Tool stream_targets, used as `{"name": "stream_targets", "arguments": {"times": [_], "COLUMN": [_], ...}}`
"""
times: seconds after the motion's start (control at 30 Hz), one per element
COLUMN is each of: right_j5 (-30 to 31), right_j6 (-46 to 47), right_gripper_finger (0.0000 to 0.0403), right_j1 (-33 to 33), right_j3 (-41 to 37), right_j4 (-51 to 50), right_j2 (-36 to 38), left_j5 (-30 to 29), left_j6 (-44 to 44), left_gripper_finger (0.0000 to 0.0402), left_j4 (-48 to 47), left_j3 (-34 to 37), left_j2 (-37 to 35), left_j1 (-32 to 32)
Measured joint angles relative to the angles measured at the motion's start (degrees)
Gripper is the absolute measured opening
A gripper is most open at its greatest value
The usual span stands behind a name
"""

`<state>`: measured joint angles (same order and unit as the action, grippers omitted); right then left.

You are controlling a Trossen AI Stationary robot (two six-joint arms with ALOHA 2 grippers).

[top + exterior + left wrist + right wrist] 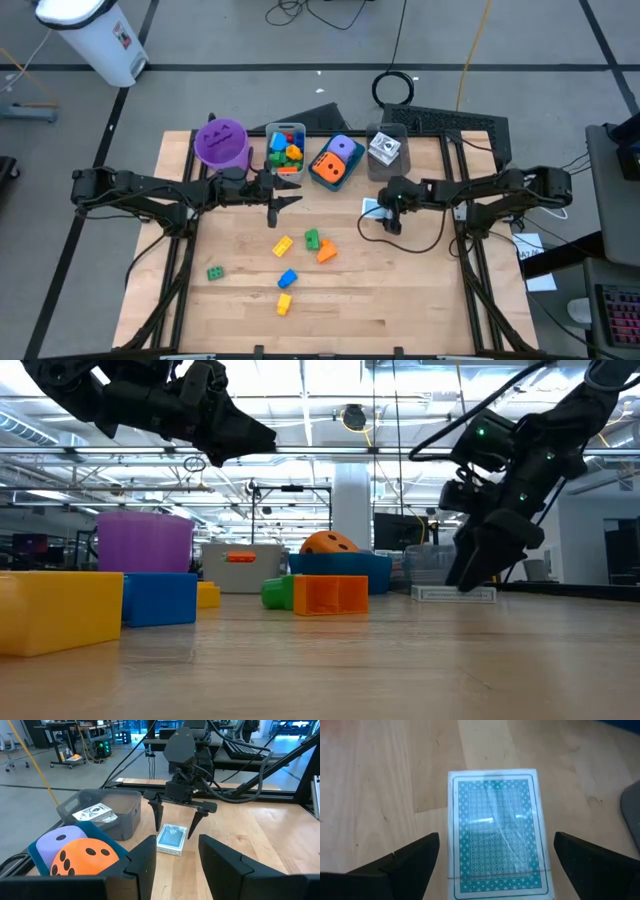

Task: Pick & Place Toys
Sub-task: Put the blue and white deck of cards into the black bin

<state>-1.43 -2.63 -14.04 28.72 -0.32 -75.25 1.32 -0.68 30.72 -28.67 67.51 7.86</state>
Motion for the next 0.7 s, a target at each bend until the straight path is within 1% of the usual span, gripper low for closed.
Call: {"name": "stream_targets", "arguments": {"times": [0.27, 0.4, 0.53, 0.7], "right_j5": [-0.4, -0.4, -0.4, 0.0], "right_j6": [0.2, -1.1, -1.5, -2.8], "right_gripper_finger": [0.0389, 0.0383, 0.0362, 0.0316], "right_j1": [0.0, 0.0, 0.0, 0.0], "right_j3": [-0.1, -0.1, -0.1, -0.1], "right_j4": [2.2, 3.5, 4.7, 6.1], "right_j2": [-4.3, -4.9, -5.0, -5.1], "left_j5": [0.0, 0.0, 0.0, 0.0], "left_j6": [0.0, -0.1, -0.1, -0.1], "left_gripper_finger": [0.0152, 0.0152, 0.0152, 0.0152], "left_j4": [0.0, 0.0, 0.0, 0.0], "left_j3": [0.0, 0.0, 0.0, 0.0], "left_j2": [0.0, 0.0, 0.0, 0.0], "left_j1": [0.0, 0.0, 0.0, 0.0]}}
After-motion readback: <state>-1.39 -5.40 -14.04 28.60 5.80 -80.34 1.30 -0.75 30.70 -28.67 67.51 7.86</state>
